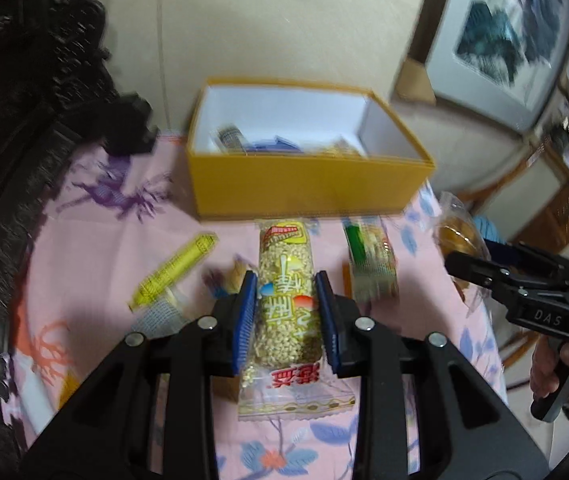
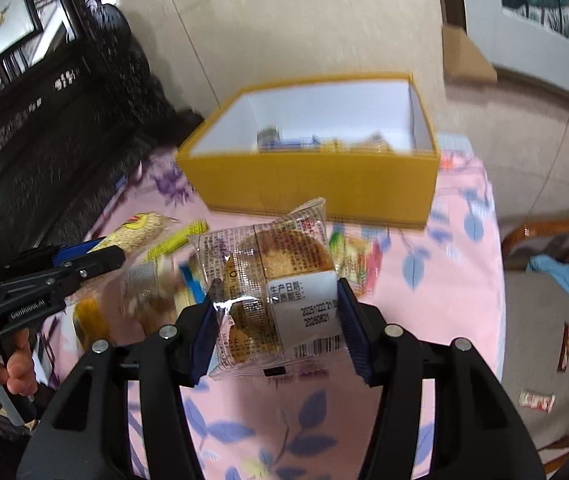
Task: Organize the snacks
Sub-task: 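Drop the bread bag into the yellow box with the right gripper while the left drops the grain bar in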
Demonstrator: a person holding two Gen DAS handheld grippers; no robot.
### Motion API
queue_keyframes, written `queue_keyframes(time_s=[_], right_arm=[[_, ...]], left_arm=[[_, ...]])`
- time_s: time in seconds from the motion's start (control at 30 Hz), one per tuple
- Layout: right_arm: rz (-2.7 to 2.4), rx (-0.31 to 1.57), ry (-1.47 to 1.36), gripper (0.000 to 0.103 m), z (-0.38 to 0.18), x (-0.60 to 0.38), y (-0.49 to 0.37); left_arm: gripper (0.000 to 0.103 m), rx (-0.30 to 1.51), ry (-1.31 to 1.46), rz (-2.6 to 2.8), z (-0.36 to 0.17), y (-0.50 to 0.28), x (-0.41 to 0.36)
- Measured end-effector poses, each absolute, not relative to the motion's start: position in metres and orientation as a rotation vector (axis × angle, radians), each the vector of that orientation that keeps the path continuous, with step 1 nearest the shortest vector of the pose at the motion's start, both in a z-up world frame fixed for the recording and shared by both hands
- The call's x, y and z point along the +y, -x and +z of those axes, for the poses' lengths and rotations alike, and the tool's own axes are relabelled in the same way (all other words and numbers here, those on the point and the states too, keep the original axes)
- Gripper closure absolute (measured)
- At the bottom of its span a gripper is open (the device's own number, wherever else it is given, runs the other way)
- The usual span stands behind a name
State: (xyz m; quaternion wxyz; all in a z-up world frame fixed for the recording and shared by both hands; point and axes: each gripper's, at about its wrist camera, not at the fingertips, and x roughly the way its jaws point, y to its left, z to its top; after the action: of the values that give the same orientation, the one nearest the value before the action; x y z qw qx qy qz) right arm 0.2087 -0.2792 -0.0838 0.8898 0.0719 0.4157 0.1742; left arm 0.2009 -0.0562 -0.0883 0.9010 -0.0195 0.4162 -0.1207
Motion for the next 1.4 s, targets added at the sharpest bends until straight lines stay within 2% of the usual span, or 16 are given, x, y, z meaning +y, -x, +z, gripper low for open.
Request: queue_keyframes(time_s=[0.3,0.7,0.93,1.23,1.27,1.3,1.33,1.4], right_arm=[[0.334,0.754,-0.147,0.047,-0.042,-0.282,-0.255],[0.305,0.644,-0.181,0.047,-0.013,-0.297,-0.313],[0.279,0.65,-0.21,0.047,-0.023,-0.296,-0.36],[0.238,0.708,-0.21,0.046,-0.044,-0.292,-0.399],[0.231,0.72,-0.214,0.046,-0.046,-0.292,-0.402],[0.217,0.733,-0.216,0.044,-0.048,-0.292,-0.405],[0.21,0.739,-0.218,0.044,-0.048,-0.292,-0.405],[0.208,0.737,-0.224,0.044,-0.046,-0.293,-0.404]], left_arm=[[0.073,0.723,0.066,-0.231,-0.038,-0.255,-0.037],[0.073,0.594,0.038,-0.253,0.005,-0.322,-0.057],[0.073,0.576,0.026,-0.261,0.007,-0.355,-0.073],[0.072,0.659,0.013,-0.247,-0.026,-0.404,-0.089],[0.069,0.678,0.016,-0.233,-0.032,-0.411,-0.09],[0.047,0.69,0.015,-0.223,-0.035,-0.414,-0.091],[0.036,0.71,0.009,-0.195,-0.04,-0.419,-0.092],[0.036,0.709,-0.003,-0.18,-0.042,-0.42,-0.094]])
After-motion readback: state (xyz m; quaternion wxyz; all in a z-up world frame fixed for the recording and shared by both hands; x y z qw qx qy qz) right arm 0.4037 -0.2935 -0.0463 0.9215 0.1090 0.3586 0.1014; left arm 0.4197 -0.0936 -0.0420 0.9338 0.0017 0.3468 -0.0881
